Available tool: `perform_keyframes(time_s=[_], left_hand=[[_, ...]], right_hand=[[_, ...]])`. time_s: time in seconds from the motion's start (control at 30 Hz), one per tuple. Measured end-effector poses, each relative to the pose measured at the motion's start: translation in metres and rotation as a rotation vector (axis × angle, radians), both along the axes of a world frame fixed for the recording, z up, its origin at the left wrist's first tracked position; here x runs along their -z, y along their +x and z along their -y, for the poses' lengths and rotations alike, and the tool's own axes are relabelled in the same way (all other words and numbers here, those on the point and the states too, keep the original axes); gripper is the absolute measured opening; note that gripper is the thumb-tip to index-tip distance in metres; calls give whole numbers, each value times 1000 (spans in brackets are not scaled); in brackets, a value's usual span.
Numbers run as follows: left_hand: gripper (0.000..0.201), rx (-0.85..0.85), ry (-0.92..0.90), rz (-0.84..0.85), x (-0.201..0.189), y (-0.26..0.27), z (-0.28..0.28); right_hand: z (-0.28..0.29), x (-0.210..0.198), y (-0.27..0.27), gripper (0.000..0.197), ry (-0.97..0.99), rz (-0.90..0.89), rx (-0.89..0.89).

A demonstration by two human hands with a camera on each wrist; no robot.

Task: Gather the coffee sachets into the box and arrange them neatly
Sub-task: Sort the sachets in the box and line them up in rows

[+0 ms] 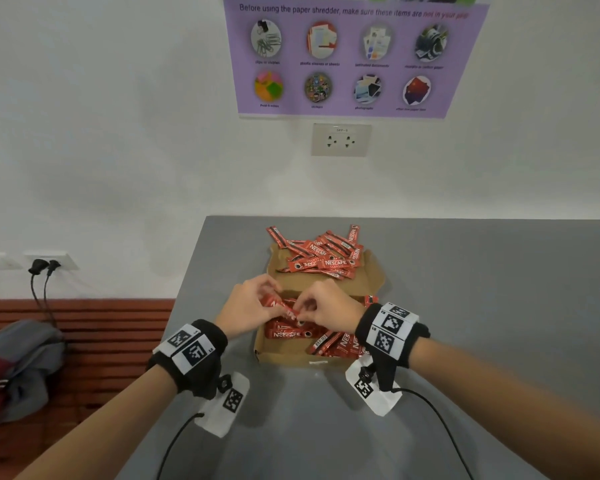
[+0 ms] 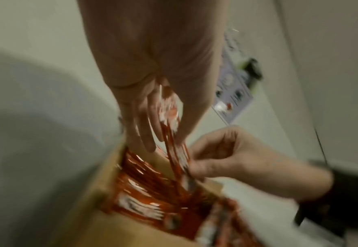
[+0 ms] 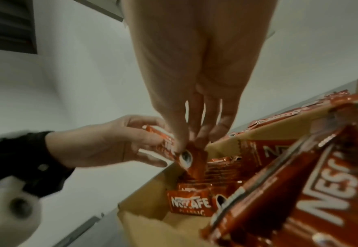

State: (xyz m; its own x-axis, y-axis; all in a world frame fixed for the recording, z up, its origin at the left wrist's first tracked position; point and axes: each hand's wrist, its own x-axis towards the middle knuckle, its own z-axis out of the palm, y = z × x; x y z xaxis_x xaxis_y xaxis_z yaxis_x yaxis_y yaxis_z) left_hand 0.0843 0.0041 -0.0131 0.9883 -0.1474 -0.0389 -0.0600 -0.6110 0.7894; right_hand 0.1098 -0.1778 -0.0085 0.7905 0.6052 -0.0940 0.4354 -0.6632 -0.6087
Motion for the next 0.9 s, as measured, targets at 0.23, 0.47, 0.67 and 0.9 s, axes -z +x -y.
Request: perform_keyframes(time_s=[0.23,0.47,0.67,0.9], left_hand=[[9,309,424,-45,-6,-1,-2],[12,290,741,58,2,1,11],[11,284,832,40,7,4,16],[11,298,869,15,8,6,17]], right_hand=[[-11,-2,-2,7,-371,69,-175],[-19,2,-1,9,-471,110,-176],[-19,2,0,11,-499,116,-185],[-18,2,0,10,-502,120,-193]])
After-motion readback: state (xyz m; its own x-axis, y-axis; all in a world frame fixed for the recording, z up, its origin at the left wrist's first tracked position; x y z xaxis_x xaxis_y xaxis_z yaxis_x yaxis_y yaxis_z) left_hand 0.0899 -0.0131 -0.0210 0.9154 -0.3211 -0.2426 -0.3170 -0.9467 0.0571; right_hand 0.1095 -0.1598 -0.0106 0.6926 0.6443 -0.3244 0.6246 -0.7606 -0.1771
